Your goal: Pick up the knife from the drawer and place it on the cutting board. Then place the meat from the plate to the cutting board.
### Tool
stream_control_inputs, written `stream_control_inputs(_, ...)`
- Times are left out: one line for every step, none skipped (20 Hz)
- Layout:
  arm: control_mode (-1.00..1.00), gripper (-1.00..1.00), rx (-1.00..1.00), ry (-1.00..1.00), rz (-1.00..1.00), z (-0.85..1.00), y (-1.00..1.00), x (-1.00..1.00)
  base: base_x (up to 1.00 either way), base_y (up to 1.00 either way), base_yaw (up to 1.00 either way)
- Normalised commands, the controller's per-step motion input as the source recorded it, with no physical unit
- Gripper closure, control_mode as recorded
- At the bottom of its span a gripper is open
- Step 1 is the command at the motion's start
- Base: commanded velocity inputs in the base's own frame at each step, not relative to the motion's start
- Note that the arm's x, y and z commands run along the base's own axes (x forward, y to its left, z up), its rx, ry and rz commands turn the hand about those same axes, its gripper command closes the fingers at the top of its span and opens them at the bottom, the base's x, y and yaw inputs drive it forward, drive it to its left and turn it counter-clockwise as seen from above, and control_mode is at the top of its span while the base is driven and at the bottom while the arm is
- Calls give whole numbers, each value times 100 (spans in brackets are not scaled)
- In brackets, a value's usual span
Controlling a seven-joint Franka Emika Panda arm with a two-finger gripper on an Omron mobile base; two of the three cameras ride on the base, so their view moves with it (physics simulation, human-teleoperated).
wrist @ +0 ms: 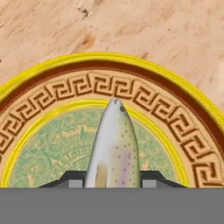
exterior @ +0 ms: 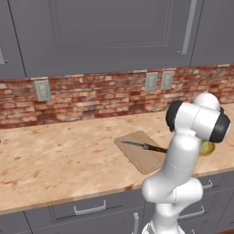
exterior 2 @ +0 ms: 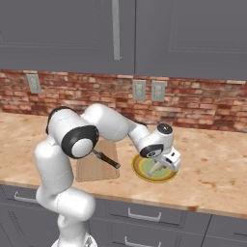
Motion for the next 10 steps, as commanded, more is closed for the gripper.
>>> stream_control_inputs(-100, 100, -14, -8, 3, 63, 12, -28, 0, 0, 0)
stream_control_inputs(-100, 100, -12, -5, 1, 69, 2, -29, 0, 0, 0)
stream_control_inputs(-100, 100, -11, -5, 1, 60, 4, -29, 0, 0, 0)
stream_control_inputs(-100, 100, -11, -5, 2, 47, 14, -29, 0, 0, 0)
stream_control_inputs(-100, 100, -14, -2, 1, 44, 22, -28, 0, 0, 0)
stream_control_inputs(-100, 100, -18, 0, 0, 64, 28, -31, 0, 0, 0)
stream_control_inputs(-100, 100, -19, 0, 0, 78, 24, -13, 0, 0, 0)
stream_control_inputs(-100, 100, -15, 1, 0, 84, 16, -12, 0, 0, 0)
stream_control_inputs(-100, 100, -15, 1, 0, 77, 16, -11, 0, 0, 0)
stream_control_inputs(-100, 100, -12, 0, 0, 76, 15, -16, 0, 0, 0)
